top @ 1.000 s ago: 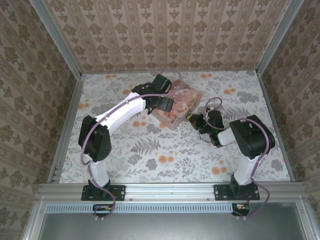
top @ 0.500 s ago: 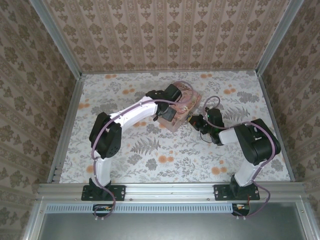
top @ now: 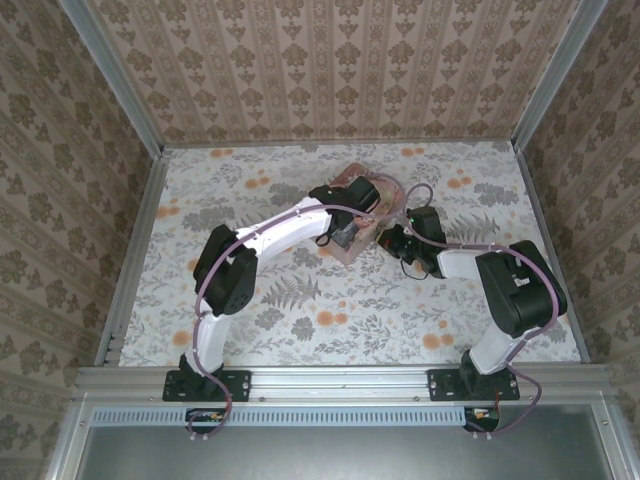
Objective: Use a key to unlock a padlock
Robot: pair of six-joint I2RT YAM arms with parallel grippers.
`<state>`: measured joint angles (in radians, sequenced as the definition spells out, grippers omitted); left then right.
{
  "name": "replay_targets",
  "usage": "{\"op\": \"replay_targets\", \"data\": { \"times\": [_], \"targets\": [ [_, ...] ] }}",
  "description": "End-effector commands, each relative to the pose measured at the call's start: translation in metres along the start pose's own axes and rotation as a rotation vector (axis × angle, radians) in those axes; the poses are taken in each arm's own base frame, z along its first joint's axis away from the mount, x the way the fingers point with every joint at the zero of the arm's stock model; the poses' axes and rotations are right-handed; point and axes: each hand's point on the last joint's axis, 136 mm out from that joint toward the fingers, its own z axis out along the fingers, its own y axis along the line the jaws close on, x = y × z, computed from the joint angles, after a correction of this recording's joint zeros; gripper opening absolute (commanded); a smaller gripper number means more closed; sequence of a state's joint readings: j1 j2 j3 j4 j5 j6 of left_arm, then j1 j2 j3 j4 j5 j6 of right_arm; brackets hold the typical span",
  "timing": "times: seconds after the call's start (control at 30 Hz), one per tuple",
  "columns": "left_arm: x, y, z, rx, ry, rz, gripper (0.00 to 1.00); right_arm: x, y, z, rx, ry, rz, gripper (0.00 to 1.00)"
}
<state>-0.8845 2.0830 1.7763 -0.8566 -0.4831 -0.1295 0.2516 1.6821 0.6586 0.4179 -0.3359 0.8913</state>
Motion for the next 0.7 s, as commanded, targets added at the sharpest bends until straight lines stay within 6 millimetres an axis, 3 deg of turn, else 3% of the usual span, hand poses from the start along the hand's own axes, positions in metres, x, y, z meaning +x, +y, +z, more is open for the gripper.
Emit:
{"op": "replay_targets", "data": {
  "times": [0.0,0.13,0.4,0.67],
  "targets": [
    [0.052,-0.013,0.037,-0.008,0.212,0.145,0.81,0.002,-0.034,0.005,-0.01,-0.002,0.142,0.0],
    [0.056,-0.018,0.041,-0.001,0.232,0.166,0.79,-0.009,-0.026,0.014,-0.117,-0.019,0.205,0.0],
    [0.063,-0.024,0.048,0.011,0.265,0.188,0.77,-0.023,-0.019,0.017,-0.111,-0.015,0.197,0.0],
    [0.068,-0.028,0.052,0.023,0.29,0.201,0.75,-0.042,-0.032,0.015,-0.02,0.006,0.208,0.0]
  ]
}}
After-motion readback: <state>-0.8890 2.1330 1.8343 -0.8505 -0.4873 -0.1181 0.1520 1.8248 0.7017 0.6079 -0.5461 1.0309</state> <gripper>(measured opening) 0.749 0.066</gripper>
